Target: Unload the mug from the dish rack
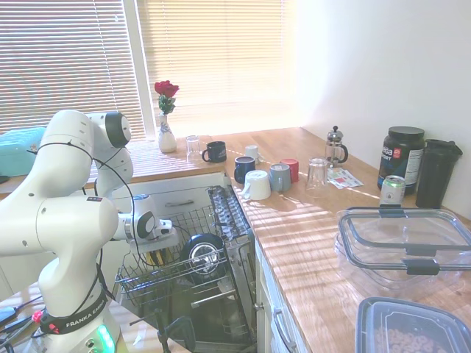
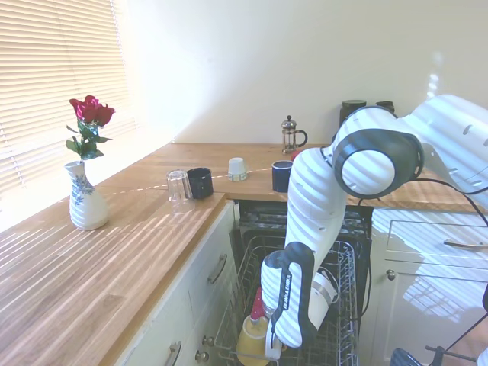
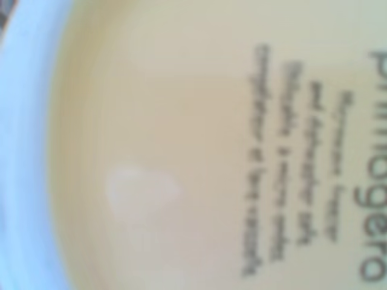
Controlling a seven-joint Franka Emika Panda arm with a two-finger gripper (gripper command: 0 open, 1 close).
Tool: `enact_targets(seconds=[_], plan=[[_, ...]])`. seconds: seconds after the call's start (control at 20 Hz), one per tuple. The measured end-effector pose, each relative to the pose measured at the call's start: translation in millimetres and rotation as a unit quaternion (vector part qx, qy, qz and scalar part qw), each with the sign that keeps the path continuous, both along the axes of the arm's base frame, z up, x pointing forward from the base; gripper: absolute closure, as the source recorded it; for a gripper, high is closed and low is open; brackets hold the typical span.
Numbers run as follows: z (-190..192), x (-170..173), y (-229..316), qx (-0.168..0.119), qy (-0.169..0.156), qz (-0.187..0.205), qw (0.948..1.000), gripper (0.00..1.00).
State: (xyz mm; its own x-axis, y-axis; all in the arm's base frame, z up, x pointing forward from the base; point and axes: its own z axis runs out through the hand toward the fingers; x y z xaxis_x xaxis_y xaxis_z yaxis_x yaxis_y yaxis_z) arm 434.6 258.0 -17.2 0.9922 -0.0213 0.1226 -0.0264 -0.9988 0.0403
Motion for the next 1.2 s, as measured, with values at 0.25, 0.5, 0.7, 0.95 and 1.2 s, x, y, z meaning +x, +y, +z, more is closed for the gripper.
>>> enact_targets(seconds=[0.25, 0.5, 0.7, 0.95, 1.2], plan=[[12.3, 1.3, 3.5, 0.002, 0.007, -0.005, 1.0, 1.0], [44.8, -0.5, 9.9, 0.001, 0.005, -0.01, 0.9999, 1.0], [75.7, 2.3, 13.0, 0.001, 0.001, -0.023, 0.9997, 1.0], [120.4, 11.1, -1.3, 0.004, -0.022, -0.043, 0.9988, 1.0], [164.8, 15.1, -41.5, 0.001, -0.033, -0.061, 0.9976, 1.0]])
